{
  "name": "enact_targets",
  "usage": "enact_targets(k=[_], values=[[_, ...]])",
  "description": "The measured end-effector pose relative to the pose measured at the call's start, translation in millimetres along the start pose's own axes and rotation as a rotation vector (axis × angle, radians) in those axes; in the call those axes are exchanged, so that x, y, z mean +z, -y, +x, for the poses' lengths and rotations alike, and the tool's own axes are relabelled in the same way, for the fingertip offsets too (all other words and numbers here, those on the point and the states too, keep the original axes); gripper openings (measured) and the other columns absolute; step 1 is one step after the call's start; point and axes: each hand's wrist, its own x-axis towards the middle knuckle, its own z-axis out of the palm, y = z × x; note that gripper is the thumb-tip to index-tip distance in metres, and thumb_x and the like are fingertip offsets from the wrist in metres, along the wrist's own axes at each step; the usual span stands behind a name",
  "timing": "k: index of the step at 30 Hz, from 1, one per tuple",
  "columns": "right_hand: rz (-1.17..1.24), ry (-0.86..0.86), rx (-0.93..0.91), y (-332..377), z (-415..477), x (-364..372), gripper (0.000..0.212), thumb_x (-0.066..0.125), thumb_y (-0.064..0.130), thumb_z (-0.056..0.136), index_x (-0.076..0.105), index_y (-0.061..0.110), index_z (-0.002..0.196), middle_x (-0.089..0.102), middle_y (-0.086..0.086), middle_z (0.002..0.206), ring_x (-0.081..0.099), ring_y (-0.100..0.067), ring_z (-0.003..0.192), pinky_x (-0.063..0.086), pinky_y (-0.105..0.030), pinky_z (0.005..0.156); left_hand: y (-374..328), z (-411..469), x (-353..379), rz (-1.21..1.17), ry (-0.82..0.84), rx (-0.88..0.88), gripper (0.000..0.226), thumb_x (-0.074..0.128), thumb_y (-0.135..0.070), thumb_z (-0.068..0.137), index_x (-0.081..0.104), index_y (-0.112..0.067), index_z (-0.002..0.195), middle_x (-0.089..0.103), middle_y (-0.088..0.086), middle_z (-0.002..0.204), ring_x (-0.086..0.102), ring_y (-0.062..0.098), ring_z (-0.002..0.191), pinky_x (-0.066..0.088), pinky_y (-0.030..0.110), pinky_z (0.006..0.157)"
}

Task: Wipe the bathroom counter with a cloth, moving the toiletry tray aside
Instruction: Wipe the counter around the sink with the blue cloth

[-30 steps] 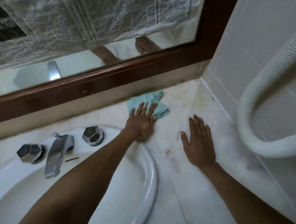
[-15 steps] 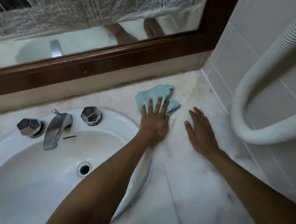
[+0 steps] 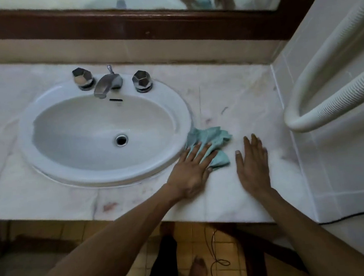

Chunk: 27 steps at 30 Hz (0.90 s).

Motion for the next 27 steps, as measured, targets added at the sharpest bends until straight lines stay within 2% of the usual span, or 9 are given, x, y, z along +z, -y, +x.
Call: enact_targets(k=[5, 9, 14, 17, 19, 22, 24, 27], values=[[0.045, 0.043, -0.065, 32.4, -38.9, 8.8, 0.063, 0.026, 0.041, 0.100, 0.028, 0.006, 0.152, 0.020, -0.016, 0.162, 0.015, -0.029, 0.151, 0.009, -0.047, 0.124, 13.9, -84.4, -3.6, 0.044, 0.041, -0.012, 0.054, 0.021, -0.043, 0.106, 0.013, -0.031, 0.158, 0.005, -0.004, 0.167, 0.005, 0.021, 0.154, 0.008, 0.047, 0.123], [0.147, 0.108, -0.134, 79.4, -55.6, 14.3, 0.056, 0.033, 0.034, 0.104, 0.025, 0.009, 0.153, 0.015, -0.012, 0.164, 0.010, -0.024, 0.153, 0.006, -0.042, 0.125, 41.8, -150.4, -13.6, 0.084, 0.059, -0.072, 0.054, 0.021, -0.044, 0.106, 0.010, -0.032, 0.158, 0.004, -0.003, 0.167, 0.021, 0.022, 0.150, 0.010, 0.046, 0.123], [0.288, 0.115, -0.324, 161.7, -62.9, 11.6, 0.052, 0.041, 0.027, 0.103, 0.029, 0.013, 0.153, 0.020, -0.006, 0.164, 0.015, -0.018, 0.151, 0.011, -0.033, 0.124, 86.6, -228.6, -26.1, 0.034, 0.073, -0.211, 0.053, 0.016, -0.046, 0.107, 0.000, -0.037, 0.157, -0.001, -0.006, 0.166, 0.009, 0.018, 0.153, 0.004, 0.045, 0.124], [0.283, 0.168, -0.438, 213.0, -64.6, 16.6, 0.047, 0.041, 0.027, 0.103, 0.037, 0.013, 0.148, 0.025, -0.004, 0.162, 0.018, -0.017, 0.151, 0.013, -0.034, 0.124, 126.5, -280.8, -31.7, 0.003, 0.054, -0.345, 0.053, 0.013, -0.047, 0.107, -0.004, -0.040, 0.157, -0.002, -0.008, 0.166, -0.002, 0.016, 0.154, 0.003, 0.044, 0.125], [0.280, 0.229, -0.481, 245.8, -66.2, 23.8, 0.046, 0.039, 0.031, 0.104, 0.039, 0.014, 0.147, 0.029, -0.004, 0.161, 0.021, -0.017, 0.150, 0.016, -0.037, 0.124, 160.3, -313.0, -36.7, -0.033, 0.035, -0.478, 0.053, 0.012, -0.048, 0.106, -0.004, -0.041, 0.156, -0.002, -0.007, 0.166, -0.005, 0.017, 0.153, 0.008, 0.047, 0.124], [0.213, 0.321, -0.533, 292.4, -68.1, 41.9, 0.047, 0.038, 0.036, 0.104, 0.042, 0.014, 0.145, 0.042, -0.007, 0.153, 0.036, -0.024, 0.142, 0.027, -0.039, 0.119, 214.9, -349.3, -47.4, -0.035, -0.011, -0.649, 0.054, 0.014, -0.048, 0.105, -0.005, -0.040, 0.156, 0.002, -0.005, 0.166, 0.000, 0.020, 0.153, 0.013, 0.049, 0.123], [0.159, 0.369, -0.528, 322.2, -69.3, 55.1, 0.049, 0.034, 0.042, 0.104, 0.043, 0.014, 0.143, 0.053, -0.008, 0.142, 0.050, -0.028, 0.129, 0.038, -0.040, 0.110, 254.3, -358.6, -57.1, -0.059, -0.015, -0.741, 0.056, 0.014, -0.050, 0.105, -0.004, -0.040, 0.156, 0.003, -0.003, 0.167, 0.000, 0.021, 0.154, 0.010, 0.047, 0.123], [0.094, 0.442, -0.475, 364.7, -71.1, 74.6, 0.053, 0.030, 0.047, 0.104, 0.041, 0.016, 0.145, 0.055, -0.007, 0.142, 0.053, -0.029, 0.125, 0.039, -0.040, 0.105, 306.5, -342.1, -73.7, -0.139, -0.042, -0.850, 0.057, 0.016, -0.053, 0.104, 0.002, -0.038, 0.157, 0.000, -0.002, 0.167, -0.004, 0.023, 0.154, 0.003, 0.048, 0.122]])
